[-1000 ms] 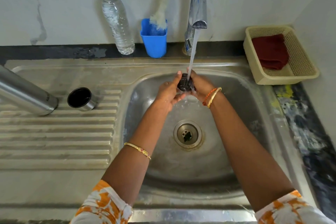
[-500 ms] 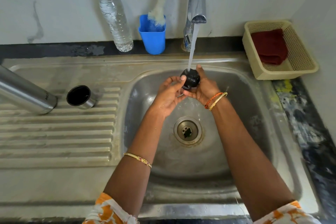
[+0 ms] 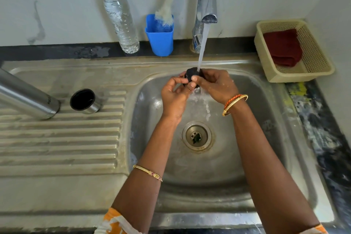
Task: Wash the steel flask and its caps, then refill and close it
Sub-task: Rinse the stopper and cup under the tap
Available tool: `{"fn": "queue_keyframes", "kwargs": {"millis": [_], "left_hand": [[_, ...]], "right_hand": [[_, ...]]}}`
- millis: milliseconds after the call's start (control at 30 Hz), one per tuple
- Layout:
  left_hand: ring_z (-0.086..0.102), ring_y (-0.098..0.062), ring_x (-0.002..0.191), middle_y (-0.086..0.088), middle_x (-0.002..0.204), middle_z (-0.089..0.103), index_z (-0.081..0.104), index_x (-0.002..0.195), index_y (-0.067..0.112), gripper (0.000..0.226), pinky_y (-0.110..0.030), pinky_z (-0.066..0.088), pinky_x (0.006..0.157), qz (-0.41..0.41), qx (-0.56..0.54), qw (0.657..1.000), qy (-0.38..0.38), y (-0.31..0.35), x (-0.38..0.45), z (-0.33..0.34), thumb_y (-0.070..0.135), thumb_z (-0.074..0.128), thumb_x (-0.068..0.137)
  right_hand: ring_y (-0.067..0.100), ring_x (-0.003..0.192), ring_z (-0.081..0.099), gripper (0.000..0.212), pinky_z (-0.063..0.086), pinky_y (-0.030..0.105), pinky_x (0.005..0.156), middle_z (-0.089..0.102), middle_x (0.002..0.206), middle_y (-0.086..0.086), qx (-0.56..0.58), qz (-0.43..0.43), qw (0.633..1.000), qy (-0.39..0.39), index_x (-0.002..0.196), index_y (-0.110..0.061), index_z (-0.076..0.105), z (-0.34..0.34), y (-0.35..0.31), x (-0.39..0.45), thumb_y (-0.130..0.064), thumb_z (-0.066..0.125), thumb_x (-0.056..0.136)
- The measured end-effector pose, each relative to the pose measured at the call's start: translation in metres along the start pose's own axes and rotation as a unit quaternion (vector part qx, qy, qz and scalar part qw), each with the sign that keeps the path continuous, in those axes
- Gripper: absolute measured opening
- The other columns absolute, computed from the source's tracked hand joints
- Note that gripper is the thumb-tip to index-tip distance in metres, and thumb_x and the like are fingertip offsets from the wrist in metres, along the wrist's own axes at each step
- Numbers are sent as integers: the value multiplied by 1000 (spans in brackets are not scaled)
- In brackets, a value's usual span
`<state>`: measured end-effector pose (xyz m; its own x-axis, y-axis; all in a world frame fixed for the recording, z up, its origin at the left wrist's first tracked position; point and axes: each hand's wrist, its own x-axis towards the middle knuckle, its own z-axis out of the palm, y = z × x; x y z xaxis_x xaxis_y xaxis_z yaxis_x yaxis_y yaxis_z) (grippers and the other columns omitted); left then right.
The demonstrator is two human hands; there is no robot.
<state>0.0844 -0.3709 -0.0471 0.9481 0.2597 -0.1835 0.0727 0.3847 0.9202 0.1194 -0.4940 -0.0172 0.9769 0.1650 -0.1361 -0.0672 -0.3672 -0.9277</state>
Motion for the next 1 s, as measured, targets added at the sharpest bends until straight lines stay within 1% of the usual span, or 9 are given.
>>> {"fn": "queue_keyframes", "kwargs": {"millis": [100,233,400,500,633,733,800,900,1000], "left_hand": [[65,-20,101,-23,120,61,53,99,11,39,-26,57,78,17,4,1000,-19,7,0,-2,-15,71,75],[66,-13,100,-6,109,67,59,116,10,45,-25,54,86,124,117,983,-70,14,8,-1,-2,76,76],[54,-13,98,-12,115,55,53,124,2,41,-11,45,73,298,378,870,-105,8,17,3,26,64,92],[46,-6,96,-17,116,49,49,125,-2,39,-3,40,76,331,411,844,-98,4,16,8,24,56,97],[44,-13,109,-9,118,43,54,119,4,32,-14,39,90,261,350,899,-31,-3,22,12,27,56,96],[57,-11,106,2,115,51,46,128,8,29,-20,53,82,116,204,967,-96,0,19,13,21,45,102],[65,-5,96,6,113,56,40,129,11,25,-25,57,76,86,136,980,-120,4,17,14,13,37,105],[64,-12,104,-2,121,56,39,134,8,30,-29,57,82,61,66,987,-133,6,17,14,8,36,104],[63,-20,110,-10,128,55,40,137,7,36,-31,56,88,3,-14,989,-149,7,18,10,-2,37,102]], "right_hand": [[13,88,69,19,57,31,83,72,94,1,134,4,991,-9,105,-17,67,-4,3,-2,-14,66,87],[19,84,70,24,58,27,76,71,93,11,375,115,918,-50,108,-4,63,-10,3,-5,-22,54,94],[17,73,66,25,57,25,68,67,84,10,459,165,872,-33,103,-6,61,-8,0,-6,-25,46,98],[18,77,64,24,56,27,74,66,88,11,479,168,861,-31,106,-5,60,-6,-2,-6,-23,45,99],[16,80,65,16,56,24,71,68,88,8,416,134,899,25,103,-5,62,-5,-4,-4,-16,55,94],[22,86,69,23,57,30,76,69,95,12,336,89,930,116,106,-1,65,-1,-4,-3,-6,67,85],[25,87,70,28,57,36,81,70,96,13,282,60,946,147,109,1,66,3,-5,-3,-3,70,82],[27,90,70,28,57,43,84,71,98,13,255,44,950,174,105,-1,68,4,-5,-5,-1,74,77],[21,91,70,31,58,35,80,71,97,10,228,28,955,185,98,-4,69,2,-7,-10,1,79,69]]}}
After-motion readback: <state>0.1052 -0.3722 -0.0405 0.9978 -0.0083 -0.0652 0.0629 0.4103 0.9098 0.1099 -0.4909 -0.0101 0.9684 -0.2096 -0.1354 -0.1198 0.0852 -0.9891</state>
